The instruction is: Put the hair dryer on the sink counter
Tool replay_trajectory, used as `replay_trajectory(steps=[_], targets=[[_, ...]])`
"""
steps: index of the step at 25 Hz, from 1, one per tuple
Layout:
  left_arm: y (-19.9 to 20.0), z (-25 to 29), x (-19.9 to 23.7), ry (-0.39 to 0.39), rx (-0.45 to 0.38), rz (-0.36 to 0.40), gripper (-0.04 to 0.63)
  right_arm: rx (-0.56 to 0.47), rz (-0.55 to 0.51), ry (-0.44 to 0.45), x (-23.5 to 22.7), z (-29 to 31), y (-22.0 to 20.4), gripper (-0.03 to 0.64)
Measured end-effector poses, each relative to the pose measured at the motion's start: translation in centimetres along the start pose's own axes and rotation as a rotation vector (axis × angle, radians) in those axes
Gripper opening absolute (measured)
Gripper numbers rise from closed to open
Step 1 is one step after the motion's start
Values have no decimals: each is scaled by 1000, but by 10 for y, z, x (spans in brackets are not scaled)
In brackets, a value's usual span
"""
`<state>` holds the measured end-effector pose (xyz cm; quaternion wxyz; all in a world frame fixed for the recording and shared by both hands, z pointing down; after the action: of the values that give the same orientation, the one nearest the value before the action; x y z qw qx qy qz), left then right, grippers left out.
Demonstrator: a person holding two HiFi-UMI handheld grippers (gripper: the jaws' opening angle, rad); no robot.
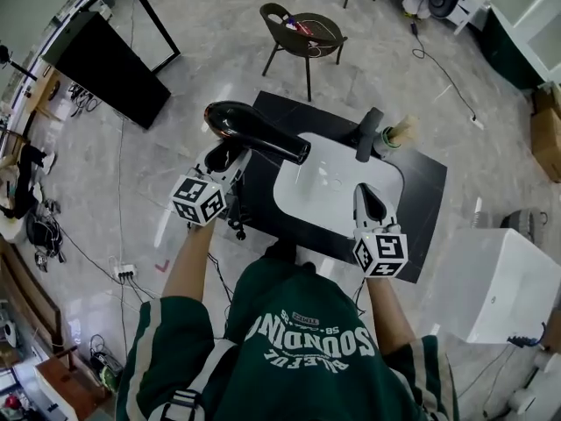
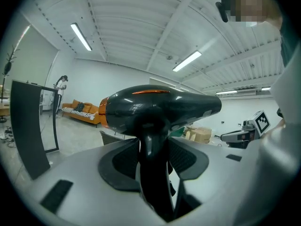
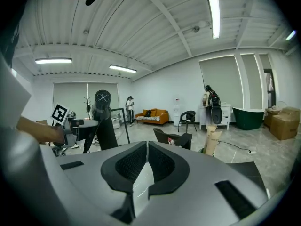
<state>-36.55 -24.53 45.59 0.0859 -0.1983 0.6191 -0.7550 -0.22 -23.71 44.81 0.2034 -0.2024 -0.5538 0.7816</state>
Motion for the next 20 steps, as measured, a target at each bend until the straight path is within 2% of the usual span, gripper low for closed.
replay_trajectory(steps=[8, 20], targets=[[-9, 58, 13, -40, 46, -28, 189, 41, 22, -71, -14, 8, -8, 44], [-32, 115, 29, -44, 117, -35, 189, 88, 55, -143, -32, 18, -21, 44]])
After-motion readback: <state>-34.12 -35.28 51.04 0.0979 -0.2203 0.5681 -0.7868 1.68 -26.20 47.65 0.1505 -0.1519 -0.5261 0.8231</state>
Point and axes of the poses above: the fingertips, and each gripper's own axes: z forward along the fingers, x to its left, y out of its top, the point moved 8 cm from there along -z, backward along the fingers
